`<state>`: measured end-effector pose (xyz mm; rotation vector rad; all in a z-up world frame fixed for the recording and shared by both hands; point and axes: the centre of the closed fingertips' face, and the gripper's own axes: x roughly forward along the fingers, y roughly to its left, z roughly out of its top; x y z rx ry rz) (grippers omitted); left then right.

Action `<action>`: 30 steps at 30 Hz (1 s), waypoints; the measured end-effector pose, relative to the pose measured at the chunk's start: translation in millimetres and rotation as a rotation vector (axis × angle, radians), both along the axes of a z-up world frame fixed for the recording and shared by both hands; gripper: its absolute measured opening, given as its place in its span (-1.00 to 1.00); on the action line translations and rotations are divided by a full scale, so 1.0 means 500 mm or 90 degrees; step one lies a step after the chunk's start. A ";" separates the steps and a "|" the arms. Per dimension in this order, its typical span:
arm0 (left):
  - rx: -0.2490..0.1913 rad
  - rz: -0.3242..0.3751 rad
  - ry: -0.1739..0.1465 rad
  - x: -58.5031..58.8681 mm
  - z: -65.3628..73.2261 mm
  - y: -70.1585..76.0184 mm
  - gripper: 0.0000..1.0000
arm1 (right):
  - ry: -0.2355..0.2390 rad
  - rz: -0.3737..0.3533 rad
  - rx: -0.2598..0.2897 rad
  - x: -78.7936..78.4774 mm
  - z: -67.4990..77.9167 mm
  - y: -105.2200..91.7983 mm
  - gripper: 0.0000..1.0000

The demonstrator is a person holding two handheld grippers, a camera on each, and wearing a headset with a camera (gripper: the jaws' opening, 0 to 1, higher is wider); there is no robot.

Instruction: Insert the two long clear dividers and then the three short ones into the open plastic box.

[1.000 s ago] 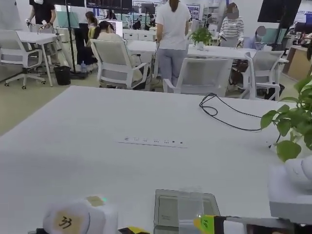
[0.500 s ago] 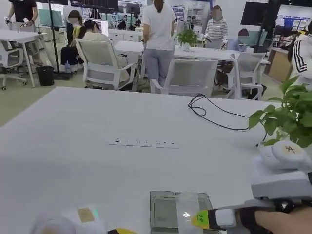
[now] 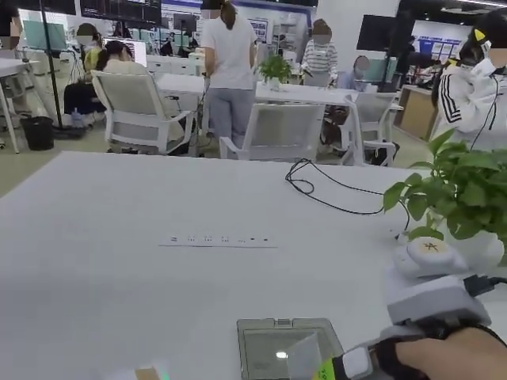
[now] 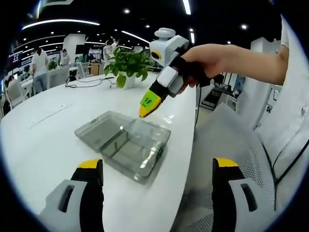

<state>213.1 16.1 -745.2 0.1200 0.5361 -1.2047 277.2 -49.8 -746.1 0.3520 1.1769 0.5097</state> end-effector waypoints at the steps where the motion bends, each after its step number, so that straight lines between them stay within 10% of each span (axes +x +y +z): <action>1: -0.001 -0.002 0.001 0.000 -0.001 0.000 0.92 | 0.004 0.000 -0.006 -0.001 -0.005 0.000 -0.86; 30: -0.037 -0.007 0.023 0.014 -0.012 0.006 0.87 | 0.079 0.002 -0.081 0.000 -0.097 0.006 -0.86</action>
